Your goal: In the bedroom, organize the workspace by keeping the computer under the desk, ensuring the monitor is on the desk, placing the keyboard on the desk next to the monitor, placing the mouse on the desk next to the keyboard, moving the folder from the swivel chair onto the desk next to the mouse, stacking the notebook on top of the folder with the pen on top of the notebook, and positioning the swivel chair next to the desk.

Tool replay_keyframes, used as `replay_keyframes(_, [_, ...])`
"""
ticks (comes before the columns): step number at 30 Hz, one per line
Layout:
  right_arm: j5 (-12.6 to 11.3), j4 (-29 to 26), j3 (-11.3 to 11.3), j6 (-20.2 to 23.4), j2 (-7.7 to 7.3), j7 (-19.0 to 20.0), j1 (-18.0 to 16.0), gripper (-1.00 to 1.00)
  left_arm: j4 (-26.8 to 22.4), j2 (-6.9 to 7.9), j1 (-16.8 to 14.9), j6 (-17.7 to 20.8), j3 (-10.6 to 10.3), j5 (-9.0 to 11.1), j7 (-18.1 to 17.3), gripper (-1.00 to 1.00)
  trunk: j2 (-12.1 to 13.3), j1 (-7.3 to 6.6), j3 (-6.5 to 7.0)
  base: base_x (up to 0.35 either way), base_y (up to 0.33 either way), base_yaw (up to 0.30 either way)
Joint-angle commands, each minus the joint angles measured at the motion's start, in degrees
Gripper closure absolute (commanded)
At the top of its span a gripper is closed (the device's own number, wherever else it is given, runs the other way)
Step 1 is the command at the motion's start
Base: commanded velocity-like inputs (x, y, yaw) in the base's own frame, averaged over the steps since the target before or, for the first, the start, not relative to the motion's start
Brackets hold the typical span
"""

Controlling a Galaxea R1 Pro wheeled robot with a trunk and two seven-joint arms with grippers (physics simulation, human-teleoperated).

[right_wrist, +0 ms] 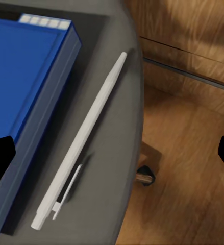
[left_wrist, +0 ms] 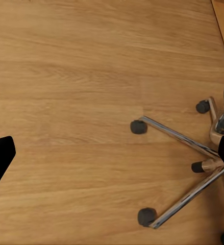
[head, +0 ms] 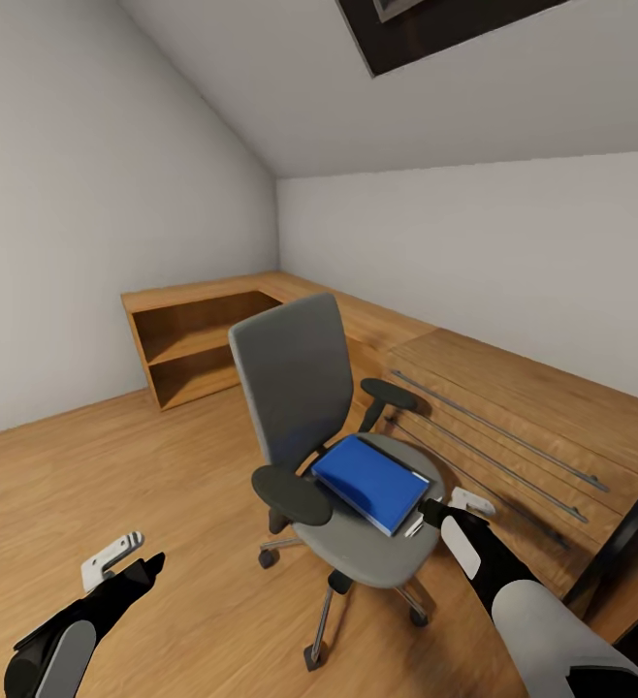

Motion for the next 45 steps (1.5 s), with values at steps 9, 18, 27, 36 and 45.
replay_keyframes(9, [-0.4, -0.2, 0.0, 0.3, 0.0, -0.3, 0.0, -1.0, -0.4, -0.02, 0.0, 0.0, -1.2, 0.5, 0.9, -1.0, -0.4, 0.21, -0.24, 0.001, 0.0, 0.0])
replay_keyframes(18, [-0.3, -0.2, 0.0, 0.3, -0.09, -0.3, 0.0, -1.0, -0.4, -0.02, 0.0, -0.1, -1.3, 0.5, 0.9, -1.0, -4.0, 2.19, -1.85, 0.0, 0.0, 0.0])
replay_keyframes(27, [-0.3, -0.2, 0.0, 0.3, -0.09, -0.3, 0.0, -1.0, -0.4, -0.02, 0.0, -0.1, -1.3, 0.6, 0.9, -1.0, -5.2, 2.85, -2.39, 0.0, 0.0, 0.0])
replay_keyframes(36, [-0.4, -0.1, 0.0, 0.3, -0.09, -0.2, 0.0, -1.0, -0.4, -0.02, 0.0, -0.1, -1.3, 0.6, 0.9, -1.0, -5.2, 2.85, -2.39, 0.0, 0.0, 0.0])
replay_keyframes(45, [-0.5, -0.2, 0.0, 0.5, -0.09, -0.2, 0.0, -1.0, -0.4, -0.02, 0.0, -0.1, -1.4, 0.6, 0.9, -1.0, -6.0, 3.29, -2.75, 0.0, 0.0, 0.0])
